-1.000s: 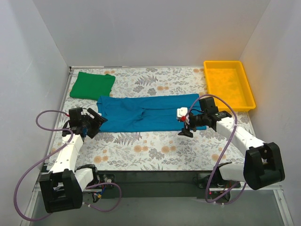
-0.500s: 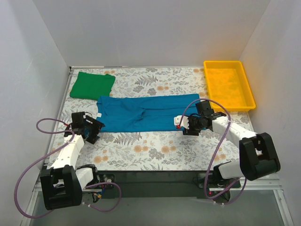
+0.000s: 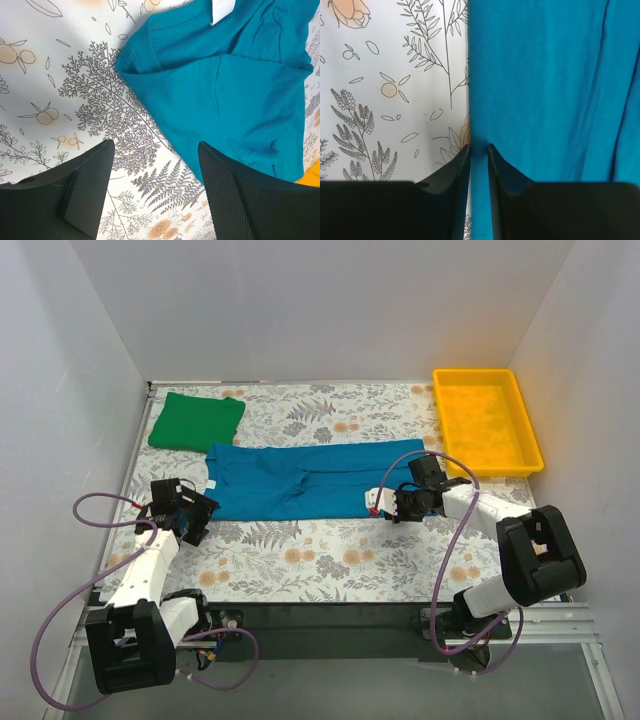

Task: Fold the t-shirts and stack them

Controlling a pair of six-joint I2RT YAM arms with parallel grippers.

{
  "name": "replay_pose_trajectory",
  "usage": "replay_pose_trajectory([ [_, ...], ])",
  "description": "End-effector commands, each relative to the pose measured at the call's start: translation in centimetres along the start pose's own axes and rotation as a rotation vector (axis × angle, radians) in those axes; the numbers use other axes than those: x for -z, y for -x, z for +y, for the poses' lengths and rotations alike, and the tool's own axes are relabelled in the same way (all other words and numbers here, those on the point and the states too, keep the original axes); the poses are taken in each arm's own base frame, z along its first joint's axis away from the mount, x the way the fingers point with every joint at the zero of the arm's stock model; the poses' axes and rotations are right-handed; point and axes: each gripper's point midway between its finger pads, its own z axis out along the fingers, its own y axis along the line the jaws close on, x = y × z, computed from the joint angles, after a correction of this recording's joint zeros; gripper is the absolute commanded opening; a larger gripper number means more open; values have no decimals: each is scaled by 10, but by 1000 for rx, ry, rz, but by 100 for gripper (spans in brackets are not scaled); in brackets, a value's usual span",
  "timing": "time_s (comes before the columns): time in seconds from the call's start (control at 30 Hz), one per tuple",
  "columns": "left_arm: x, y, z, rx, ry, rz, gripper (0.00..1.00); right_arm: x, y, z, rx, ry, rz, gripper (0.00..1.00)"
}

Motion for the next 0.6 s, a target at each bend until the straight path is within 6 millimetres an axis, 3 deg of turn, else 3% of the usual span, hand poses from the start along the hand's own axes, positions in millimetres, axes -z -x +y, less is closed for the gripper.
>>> replay_pose_trajectory([
  [0.0,5,9,1,15,5,-46,66,-9,-15,15,-12,47,51,24],
  [0.23,10,11,-2,15,-13,-58,66,-9,-22,31,5,93,69,1],
  [0.4,11,12,-4,14,-20,-62,66,2,-21,51,50,138,65,1],
  [0.57,9,9,-3,11,-25,-54,66,14,-27,93,89,241,91,1],
])
